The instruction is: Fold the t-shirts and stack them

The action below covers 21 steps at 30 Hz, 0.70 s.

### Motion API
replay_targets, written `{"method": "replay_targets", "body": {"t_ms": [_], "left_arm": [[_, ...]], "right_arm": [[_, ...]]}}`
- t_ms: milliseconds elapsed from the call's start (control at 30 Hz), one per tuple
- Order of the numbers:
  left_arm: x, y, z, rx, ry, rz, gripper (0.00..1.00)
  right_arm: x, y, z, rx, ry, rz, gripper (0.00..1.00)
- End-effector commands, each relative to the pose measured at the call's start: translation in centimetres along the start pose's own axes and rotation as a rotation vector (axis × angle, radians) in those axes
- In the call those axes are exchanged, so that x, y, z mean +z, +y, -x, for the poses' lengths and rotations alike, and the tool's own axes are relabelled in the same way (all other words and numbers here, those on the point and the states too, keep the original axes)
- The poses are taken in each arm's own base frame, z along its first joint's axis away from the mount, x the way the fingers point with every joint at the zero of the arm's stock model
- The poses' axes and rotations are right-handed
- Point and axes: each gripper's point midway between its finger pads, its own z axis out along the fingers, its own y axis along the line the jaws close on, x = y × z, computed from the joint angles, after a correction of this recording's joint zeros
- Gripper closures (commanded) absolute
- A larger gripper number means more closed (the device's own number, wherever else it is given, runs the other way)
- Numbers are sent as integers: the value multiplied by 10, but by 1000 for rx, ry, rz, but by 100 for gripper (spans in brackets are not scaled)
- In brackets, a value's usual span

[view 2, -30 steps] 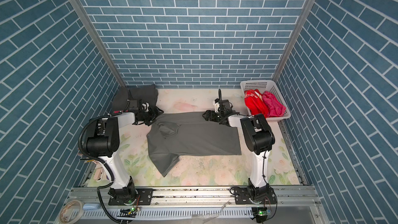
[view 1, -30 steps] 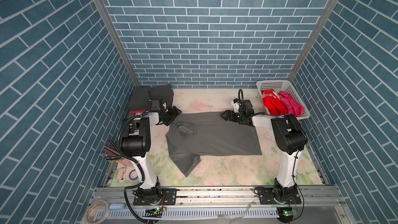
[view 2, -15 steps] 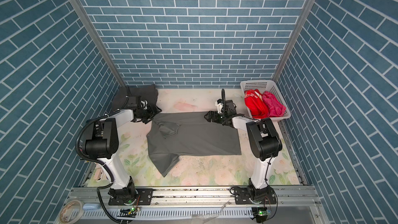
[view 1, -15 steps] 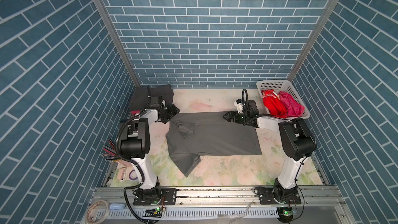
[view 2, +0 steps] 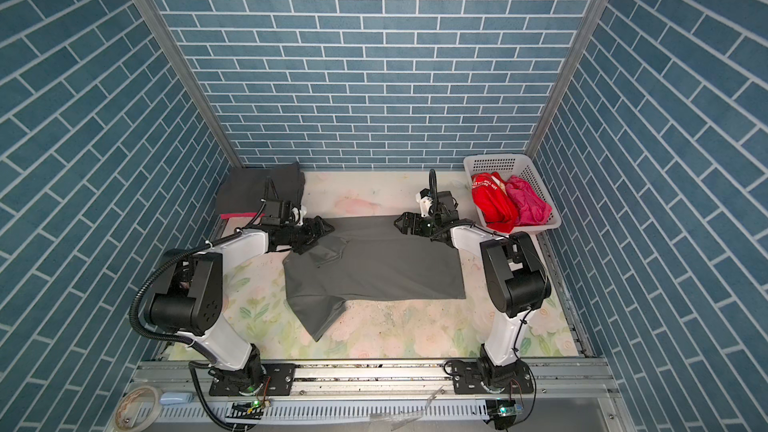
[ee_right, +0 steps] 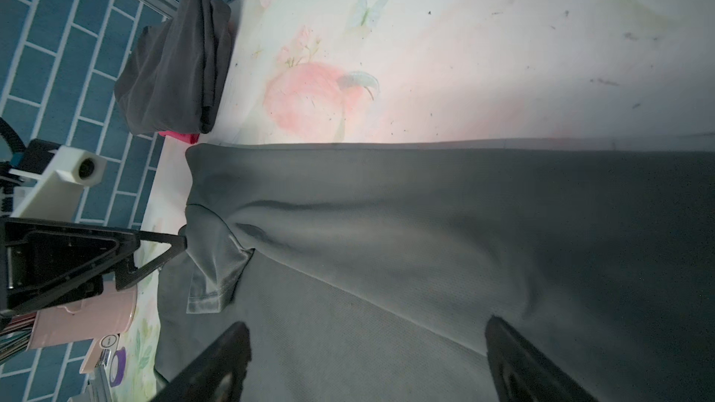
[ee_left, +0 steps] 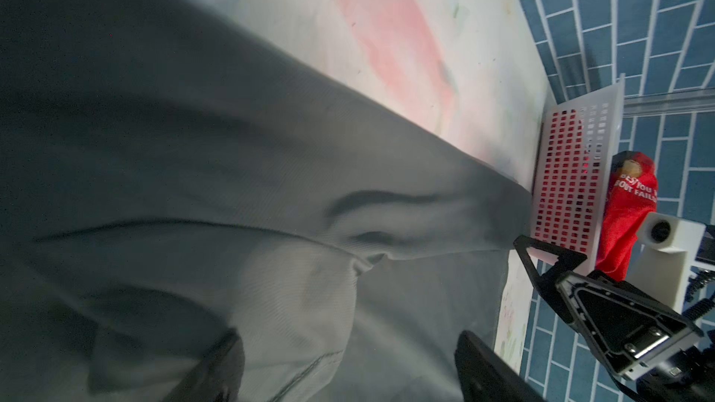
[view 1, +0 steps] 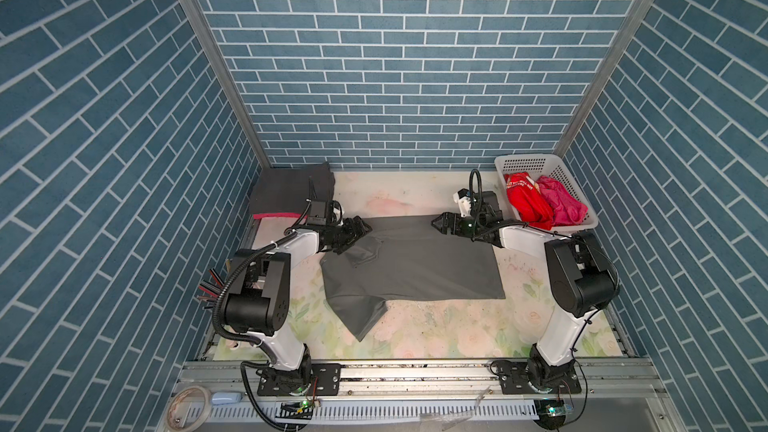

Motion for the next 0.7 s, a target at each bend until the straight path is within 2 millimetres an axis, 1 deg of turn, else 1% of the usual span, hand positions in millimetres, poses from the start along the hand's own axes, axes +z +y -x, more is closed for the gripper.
{"method": "replay_targets", "body": {"t_ms": [0,133,333,433,500,533,600,667], "left_arm": [[-2,-2,-9,-20,0,-44,12],[-3,-4,-31,-29,25,-57,13],[1,-21,-66,-40,80,-113,13],[-1,-28,-74,-52,93,-145,12],[-10,-32,-62,-37,61,-140,12],[-18,-35,-50,-18,30,-132,13],[-33,-35,-24,1,-16,-106,12],[-48,-34,13,9,-72,-83,13]], "right_arm": [[6,-6,-12,32,35,-2,5],[9,-12,-16,39,50,-19,4],[16,-15,-20,61,66,-16,4],[15,-13,-20,61,61,-11,4],[13,-10,-19,51,53,-20,4],[12,-9,-19,42,49,-37,4],[10,-2,-18,15,27,-75,4],[8,10,-18,-15,-3,-113,3]]}}
